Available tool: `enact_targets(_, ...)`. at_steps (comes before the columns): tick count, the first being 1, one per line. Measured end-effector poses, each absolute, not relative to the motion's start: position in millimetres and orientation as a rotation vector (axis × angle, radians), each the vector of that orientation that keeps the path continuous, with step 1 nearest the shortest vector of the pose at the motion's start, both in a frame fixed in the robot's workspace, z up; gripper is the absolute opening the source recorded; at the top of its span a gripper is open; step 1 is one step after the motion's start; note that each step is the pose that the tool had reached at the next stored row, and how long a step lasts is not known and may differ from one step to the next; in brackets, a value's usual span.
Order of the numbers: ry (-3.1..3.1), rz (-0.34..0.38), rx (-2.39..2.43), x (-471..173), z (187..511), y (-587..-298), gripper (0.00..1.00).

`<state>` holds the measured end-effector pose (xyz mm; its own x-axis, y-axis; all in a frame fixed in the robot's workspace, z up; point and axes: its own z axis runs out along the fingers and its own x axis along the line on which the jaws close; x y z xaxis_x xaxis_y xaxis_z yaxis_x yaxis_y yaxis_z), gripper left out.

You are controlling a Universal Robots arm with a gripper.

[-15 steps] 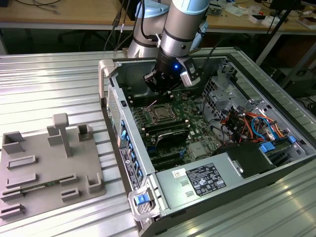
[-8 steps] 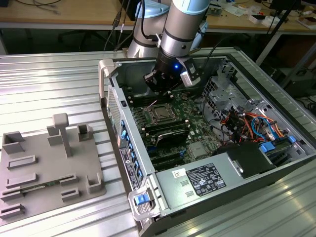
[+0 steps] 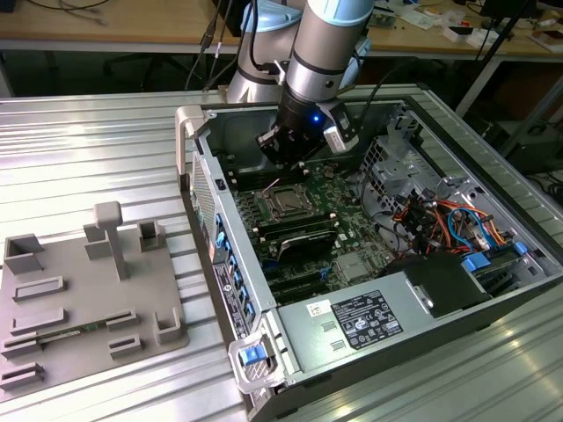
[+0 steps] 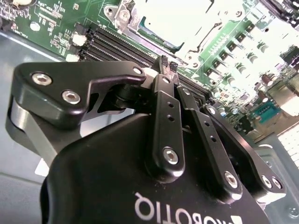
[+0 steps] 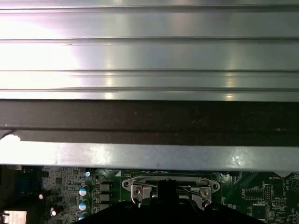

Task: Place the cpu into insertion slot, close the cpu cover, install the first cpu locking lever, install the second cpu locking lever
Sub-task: 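Install the first cpu locking lever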

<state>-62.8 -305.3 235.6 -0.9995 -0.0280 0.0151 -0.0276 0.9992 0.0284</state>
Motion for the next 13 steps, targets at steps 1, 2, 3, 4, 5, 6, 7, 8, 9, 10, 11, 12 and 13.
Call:
enact_targets(1, -3.125, -0.044, 0.049, -62.8, 235.6, -305.3, 0.11)
enact_targets(2, -3.125, -0.044, 0.051, -62.8, 235.6, -305.3, 0.11)
enact_targets(3, -3.125, -0.044, 0.051, -62.8, 235.6, -305.3, 0.11)
enact_targets(4, -3.125, -0.044, 0.051, -62.8, 235.6, -305.3, 0.11)
enact_targets(5, -3.125, -0.044, 0.051, -62.7, 235.2, -305.3, 0.11)
enact_targets(6, -3.125, -0.044, 0.051, -62.6, 235.1, -305.3, 0.11)
enact_targets(7, -3.125, -0.044, 0.051, -62.4, 235.1, -305.3, 0.11)
enact_targets(8, -3.125, -0.044, 0.051, -62.3, 235.0, -305.3, 0.11)
enact_targets(9, -3.125, -0.044, 0.051, -62.1, 234.9, -305.3, 0.11)
enact_targets(10, -3.125, -0.044, 0.051, -61.7, 234.5, -305.3, 0.11)
enact_targets(11, -3.126, -0.044, 0.051, -61.6, 234.2, -305.3, 0.11)
enact_targets(12, -3.126, -0.045, 0.051, -61.6, 233.9, -305.3, 0.11)
enact_targets(13, -3.126, -0.044, 0.051, -61.5, 233.6, -305.3, 0.11)
